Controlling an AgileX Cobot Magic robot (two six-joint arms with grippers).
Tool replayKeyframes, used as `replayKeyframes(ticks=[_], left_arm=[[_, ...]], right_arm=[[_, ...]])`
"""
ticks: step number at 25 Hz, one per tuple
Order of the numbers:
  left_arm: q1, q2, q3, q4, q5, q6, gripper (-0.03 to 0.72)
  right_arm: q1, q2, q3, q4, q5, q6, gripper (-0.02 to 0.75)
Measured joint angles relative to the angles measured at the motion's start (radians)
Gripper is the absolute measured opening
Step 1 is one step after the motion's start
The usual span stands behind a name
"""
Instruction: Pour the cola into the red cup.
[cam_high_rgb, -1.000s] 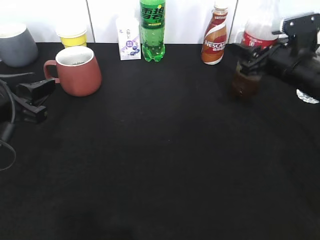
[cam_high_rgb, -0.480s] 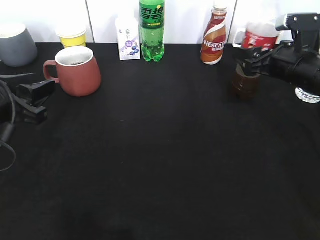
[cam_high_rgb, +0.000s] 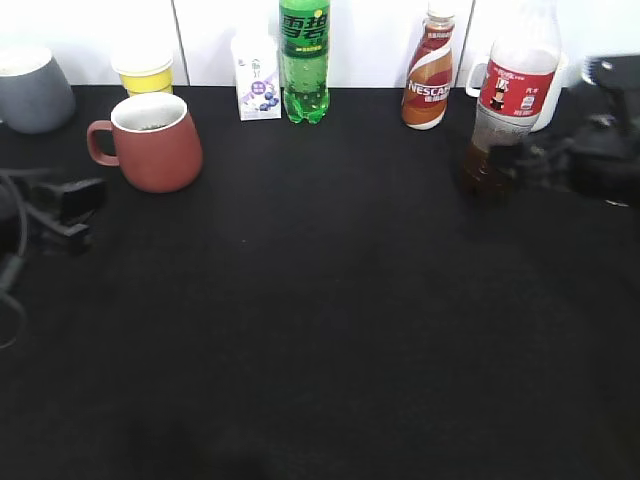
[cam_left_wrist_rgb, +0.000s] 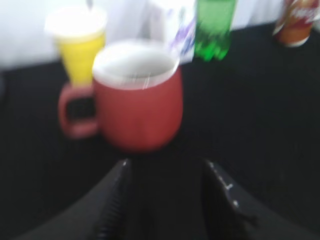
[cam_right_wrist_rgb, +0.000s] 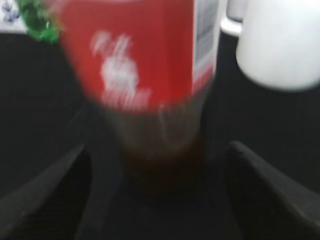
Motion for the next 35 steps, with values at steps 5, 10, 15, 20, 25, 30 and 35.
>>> replayKeyframes(ticks=[5, 10, 15, 20, 25, 30, 35], left_arm=[[-0.065, -0.173, -0.194, -0.064, 0.747, -0.061, 0.349], [-0.068, -0.399, -0.305, -0.160, 1.199, -0.065, 0.349], [-0.068, -0.802, -0.306, -0.170, 1.506, -0.056, 0.349], [-0.069, -1.053, -0.306, -0.171, 1.707, -0.044, 0.349], [-0.069, -1.198, -0.301, -0.173, 1.775, 0.080, 0.348], [-0.070, -1.307, -0.275, -0.185, 1.803, 0.097, 0.344], [-0.070, -1.307, -0.274, -0.191, 1.811, 0.100, 0.340]], right_arm=[[0.000, -0.327, 0.079, -0.335, 0.220, 0.302, 0.619], [0.000, -0.608, 0.080, -0.982, 0.262, 0.871, 0.594], [0.000, -0.791, 0.083, -1.244, 0.303, 1.070, 0.592], [0.000, -0.914, 0.156, -1.273, 0.337, 1.098, 0.589], [0.000, -0.927, 0.209, -1.273, 0.529, 0.941, 0.587], [0.000, -0.927, 0.209, -1.226, 0.794, 0.868, 0.587], [0.000, -0.918, 0.209, -0.620, 0.893, 0.418, 0.587]])
